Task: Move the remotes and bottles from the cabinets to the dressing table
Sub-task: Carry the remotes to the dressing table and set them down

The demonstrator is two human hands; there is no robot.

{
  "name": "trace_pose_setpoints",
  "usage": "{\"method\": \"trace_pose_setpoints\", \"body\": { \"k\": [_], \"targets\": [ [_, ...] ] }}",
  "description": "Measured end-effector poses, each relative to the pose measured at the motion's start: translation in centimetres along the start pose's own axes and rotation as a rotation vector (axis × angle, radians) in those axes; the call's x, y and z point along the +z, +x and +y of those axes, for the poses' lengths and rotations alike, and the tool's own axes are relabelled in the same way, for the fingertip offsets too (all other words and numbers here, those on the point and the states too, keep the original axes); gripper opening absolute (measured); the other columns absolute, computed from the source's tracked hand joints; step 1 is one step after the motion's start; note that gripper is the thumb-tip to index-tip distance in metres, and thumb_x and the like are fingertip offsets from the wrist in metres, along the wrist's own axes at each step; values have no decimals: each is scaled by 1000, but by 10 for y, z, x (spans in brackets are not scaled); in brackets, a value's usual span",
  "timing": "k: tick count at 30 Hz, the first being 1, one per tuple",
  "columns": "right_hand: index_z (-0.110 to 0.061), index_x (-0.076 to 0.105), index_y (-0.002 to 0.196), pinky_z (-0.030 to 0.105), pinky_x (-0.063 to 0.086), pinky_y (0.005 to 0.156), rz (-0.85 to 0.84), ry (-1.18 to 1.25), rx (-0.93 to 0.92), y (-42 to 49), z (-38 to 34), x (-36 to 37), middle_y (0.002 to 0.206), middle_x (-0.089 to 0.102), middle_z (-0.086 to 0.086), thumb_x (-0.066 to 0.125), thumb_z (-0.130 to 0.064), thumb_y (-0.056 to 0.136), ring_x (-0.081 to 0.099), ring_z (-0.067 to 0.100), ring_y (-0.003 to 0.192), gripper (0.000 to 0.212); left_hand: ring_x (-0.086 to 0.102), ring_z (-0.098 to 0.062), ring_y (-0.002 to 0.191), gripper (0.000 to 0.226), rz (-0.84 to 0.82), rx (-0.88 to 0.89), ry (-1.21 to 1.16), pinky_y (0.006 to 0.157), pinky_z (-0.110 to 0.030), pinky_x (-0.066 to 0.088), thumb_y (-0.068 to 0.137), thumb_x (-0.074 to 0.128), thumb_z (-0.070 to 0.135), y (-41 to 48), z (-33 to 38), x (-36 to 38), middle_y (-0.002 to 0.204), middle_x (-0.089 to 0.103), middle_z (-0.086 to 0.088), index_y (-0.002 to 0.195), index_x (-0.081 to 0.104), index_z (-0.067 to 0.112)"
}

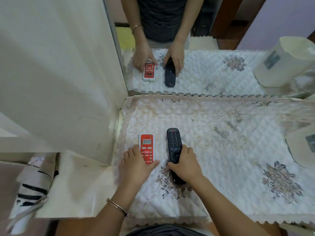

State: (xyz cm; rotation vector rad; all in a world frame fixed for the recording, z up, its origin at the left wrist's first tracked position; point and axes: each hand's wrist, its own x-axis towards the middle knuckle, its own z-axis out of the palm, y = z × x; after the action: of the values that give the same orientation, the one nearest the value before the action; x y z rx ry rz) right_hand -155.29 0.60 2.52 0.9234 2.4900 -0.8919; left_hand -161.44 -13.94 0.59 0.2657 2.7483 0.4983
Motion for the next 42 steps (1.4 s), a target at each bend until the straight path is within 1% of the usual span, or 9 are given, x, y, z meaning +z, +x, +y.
{"method": "trace_pose_setpoints", "body": {
  "k": [7, 15, 21, 25, 27, 29, 32, 36, 42],
  "targets": [
    [-13, 32, 136, 37, 46, 90, 45, 74, -27, -4, 4, 2, 127, 41, 8, 68, -38, 75, 44, 26, 117, 75, 45, -27, 119, 85, -38, 3, 27, 96, -39, 38, 66, 65, 63, 8, 16, 0, 128, 48, -6, 127, 37, 12],
    [-16, 35, 135, 38, 48, 90, 73, 117, -3, -13, 11, 7, 126, 44, 7, 66, -42, 77, 47, 24, 118, 71, 49, -28, 114, 81, -46, -26, 27, 93, -40, 40, 66, 60, 70, -1, 11, 2, 121, 53, -8, 116, 41, 10],
    [-21, 34, 136, 39, 47, 89, 84, 75, 25, -18, 12, 5, 128, 48, 3, 62, -50, 77, 46, 23, 120, 71, 46, -28, 119, 85, -45, 8, 18, 96, -41, 39, 68, 57, 70, -6, 6, -4, 128, 49, -7, 128, 38, 13],
    [-21, 39, 136, 37, 49, 85, 115, 123, 50, -26, 19, 3, 126, 55, 4, 57, -47, 81, 52, 23, 116, 63, 44, -32, 121, 76, -42, 93, 38, 98, -43, 37, 78, 56, 57, -7, 0, -17, 132, 47, -10, 136, 34, 14],
    [-19, 43, 134, 35, 51, 82, 148, 179, 96, -34, 26, 0, 120, 62, 4, 55, -44, 84, 59, 24, 109, 57, 47, -34, 118, 65, -21, 169, 58, 96, -45, 38, 81, 58, 47, -6, -2, -21, 128, 51, -13, 133, 41, 11],
    [-18, 52, 127, 33, 51, 78, 194, 248, 148, -46, 39, -3, 106, 66, 2, 54, -39, 87, 64, 23, 98, 46, 55, -37, 105, 55, 14, 323, 70, 87, -47, 45, 77, 54, 40, -7, 0, -22, 116, 60, -15, 121, 54, 7],
    [-16, 56, 123, 32, 49, 76, 234, 319, 184, -73, 69, -6, 91, 59, -2, 52, -32, 90, 59, 18, 85, 37, 65, -34, 90, 49, -30, 542, 38, 78, -42, 49, 75, 43, 36, -13, 17, -20, 98, 70, -11, 109, 64, 8],
    [-13, 57, 123, 23, 40, 74, 258, 451, 305, -129, 127, -1, 99, 62, 3, 51, -25, 92, 55, 14, 84, 34, 67, -27, 91, 29, -180, 696, 11, 78, -35, 51, 88, 52, 24, -44, 63, -8, 97, 73, -4, 112, 65, 14],
    [-12, 56, 126, 20, 39, 78, 297, 643, 633, -249, 226, 55, 115, 65, 9, 51, -26, 92, 57, 17, 97, 36, 65, -19, 100, 35, -426, 1057, 142, 84, -29, 49, 89, 47, 31, -127, 122, 56, 108, 70, 0, 117, 63, 17]
  ]
}}
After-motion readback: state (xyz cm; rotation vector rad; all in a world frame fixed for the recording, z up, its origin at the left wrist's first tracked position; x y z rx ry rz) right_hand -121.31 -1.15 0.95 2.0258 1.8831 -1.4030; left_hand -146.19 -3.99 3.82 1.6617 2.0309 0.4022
